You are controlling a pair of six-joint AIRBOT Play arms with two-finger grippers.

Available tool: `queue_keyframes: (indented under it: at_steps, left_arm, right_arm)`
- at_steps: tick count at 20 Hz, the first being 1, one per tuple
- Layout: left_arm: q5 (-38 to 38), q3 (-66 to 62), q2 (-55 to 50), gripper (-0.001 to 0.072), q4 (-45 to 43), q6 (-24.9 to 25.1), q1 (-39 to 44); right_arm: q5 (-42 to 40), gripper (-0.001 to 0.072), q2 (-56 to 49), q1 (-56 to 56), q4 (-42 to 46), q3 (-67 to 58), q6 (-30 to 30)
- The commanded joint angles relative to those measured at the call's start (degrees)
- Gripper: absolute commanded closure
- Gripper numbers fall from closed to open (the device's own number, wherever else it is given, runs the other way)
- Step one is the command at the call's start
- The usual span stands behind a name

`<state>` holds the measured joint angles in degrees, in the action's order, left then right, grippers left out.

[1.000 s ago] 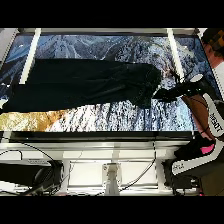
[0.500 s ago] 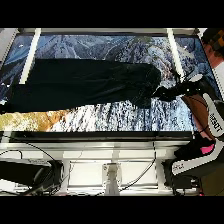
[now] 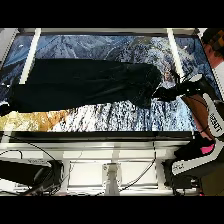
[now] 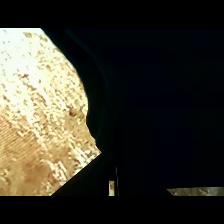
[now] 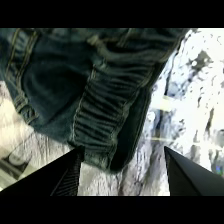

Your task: Fold the clothes and pants, and hang the long-sleeved shirts on hangers.

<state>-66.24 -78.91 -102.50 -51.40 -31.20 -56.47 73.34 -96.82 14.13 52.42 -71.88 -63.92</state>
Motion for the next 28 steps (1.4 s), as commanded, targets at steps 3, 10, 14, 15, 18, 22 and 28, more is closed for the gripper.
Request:
queue_keyframes:
  at_steps: [3,10,14,15,18,22,28]
  left_arm:
    - [-6.86,-0.09,7.15,0.0690,14.21,-4.90,-0.07]
    - [-12.59,-0.11,12.59,0.0690,48.35,-20.98,-0.81]
    - [-15.52,-0.11,12.63,0.0690,62.86,-22.62,-0.83]
    - [-15.67,-0.11,12.63,0.0689,65.55,-22.64,-0.83]
    - [-16.17,-0.09,12.61,0.0689,67.01,-22.62,-0.81]
    - [-15.89,-0.04,12.57,0.0689,66.40,-22.40,-0.81]
    - [-16.13,-0.04,12.61,0.0690,66.40,-24.13,-0.90]
  right_arm:
    - [3.85,0.0163,0.04,-0.02,0.92,0.00,0.00]
    - [3.69,0.0162,0.02,-2.71,2.40,2.84,3.41]
    - [-3.37,0.0162,0.00,-5.79,1.97,9.07,2.34]
    - [-5.31,0.0162,0.00,-6.12,1.09,10.01,1.07]
    - [-9.05,0.0162,0.00,-6.27,-3.67,10.49,0.28]
    - [-11.34,0.0657,0.00,-6.27,-10.05,10.49,0.28]
    - [1.92,0.0679,2.56,-5.46,-17.66,0.55,0.26]
